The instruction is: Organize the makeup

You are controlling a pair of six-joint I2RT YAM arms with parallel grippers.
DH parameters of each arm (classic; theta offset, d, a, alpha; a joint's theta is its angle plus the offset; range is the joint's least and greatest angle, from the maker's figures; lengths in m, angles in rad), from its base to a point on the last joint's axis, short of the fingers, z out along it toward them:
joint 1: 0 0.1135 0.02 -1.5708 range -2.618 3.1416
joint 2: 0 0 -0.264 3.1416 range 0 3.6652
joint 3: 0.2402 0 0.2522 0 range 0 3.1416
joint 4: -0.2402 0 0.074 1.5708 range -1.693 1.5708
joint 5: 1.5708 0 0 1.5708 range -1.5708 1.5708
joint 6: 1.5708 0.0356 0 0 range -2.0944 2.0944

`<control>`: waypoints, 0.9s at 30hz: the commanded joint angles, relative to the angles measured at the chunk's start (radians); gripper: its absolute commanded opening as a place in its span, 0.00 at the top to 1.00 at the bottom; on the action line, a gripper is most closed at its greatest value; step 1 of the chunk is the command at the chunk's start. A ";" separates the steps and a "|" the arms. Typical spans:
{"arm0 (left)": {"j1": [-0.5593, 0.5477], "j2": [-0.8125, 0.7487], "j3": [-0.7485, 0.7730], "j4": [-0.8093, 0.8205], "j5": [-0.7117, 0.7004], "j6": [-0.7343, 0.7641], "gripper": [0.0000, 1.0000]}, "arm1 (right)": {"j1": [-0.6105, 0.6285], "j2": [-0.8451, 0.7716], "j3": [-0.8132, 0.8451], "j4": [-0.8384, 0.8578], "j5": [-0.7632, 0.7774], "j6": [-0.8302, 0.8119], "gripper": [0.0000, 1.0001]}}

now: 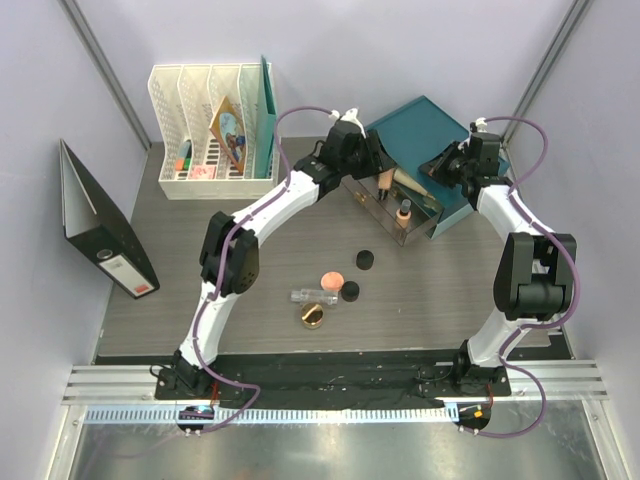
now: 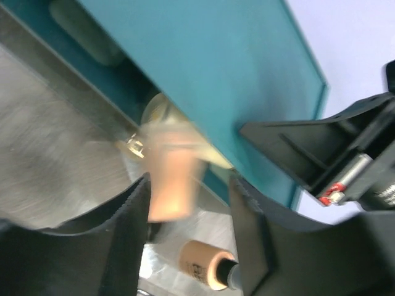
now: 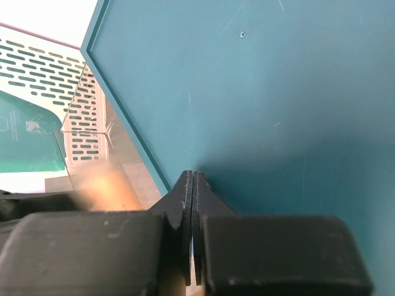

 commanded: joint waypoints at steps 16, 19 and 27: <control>-0.041 -0.199 -0.040 -0.027 0.106 0.291 0.27 | 0.014 0.068 -0.073 -0.267 0.031 -0.048 0.99; -0.078 -0.225 -0.043 -0.134 0.095 0.414 0.23 | 0.014 0.070 -0.071 -0.267 0.029 -0.048 0.99; -0.191 -0.216 -0.037 -0.251 0.069 0.600 0.21 | 0.014 0.070 -0.077 -0.267 0.032 -0.051 0.99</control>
